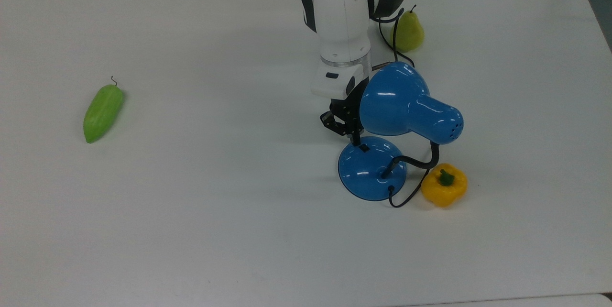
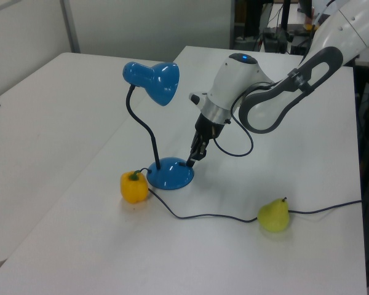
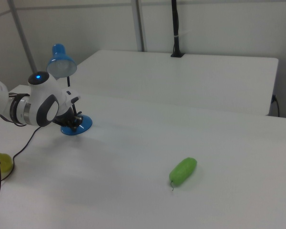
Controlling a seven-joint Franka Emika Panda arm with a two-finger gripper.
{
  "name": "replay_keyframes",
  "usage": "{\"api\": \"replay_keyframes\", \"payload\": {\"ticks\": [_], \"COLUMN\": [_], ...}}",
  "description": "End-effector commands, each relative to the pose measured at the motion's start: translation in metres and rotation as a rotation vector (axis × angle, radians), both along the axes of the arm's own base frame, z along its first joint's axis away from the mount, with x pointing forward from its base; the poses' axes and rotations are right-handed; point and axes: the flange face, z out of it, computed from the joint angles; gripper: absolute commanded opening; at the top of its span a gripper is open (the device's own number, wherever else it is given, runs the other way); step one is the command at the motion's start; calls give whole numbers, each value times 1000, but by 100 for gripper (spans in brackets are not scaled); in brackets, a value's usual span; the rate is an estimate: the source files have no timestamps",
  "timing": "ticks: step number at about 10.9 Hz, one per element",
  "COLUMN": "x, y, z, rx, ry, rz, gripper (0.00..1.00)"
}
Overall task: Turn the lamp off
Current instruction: 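Press down on the lamp base switch with the gripper fingers, then lift the gripper up and away from the lamp base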
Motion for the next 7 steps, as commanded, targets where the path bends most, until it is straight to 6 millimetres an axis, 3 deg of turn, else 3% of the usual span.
{"api": "replay_keyframes", "payload": {"ticks": [1,4,6,7], "x": [-12,-22,-41,-53], "y": [-13,-25,-38,-43], "z": [-1,32,60,77], "rx": [-32,-59,-104,-126], "ry": [87,190,338,397], "rz": [-14,-16,-6,2], "gripper": [0,0,29,38]}}
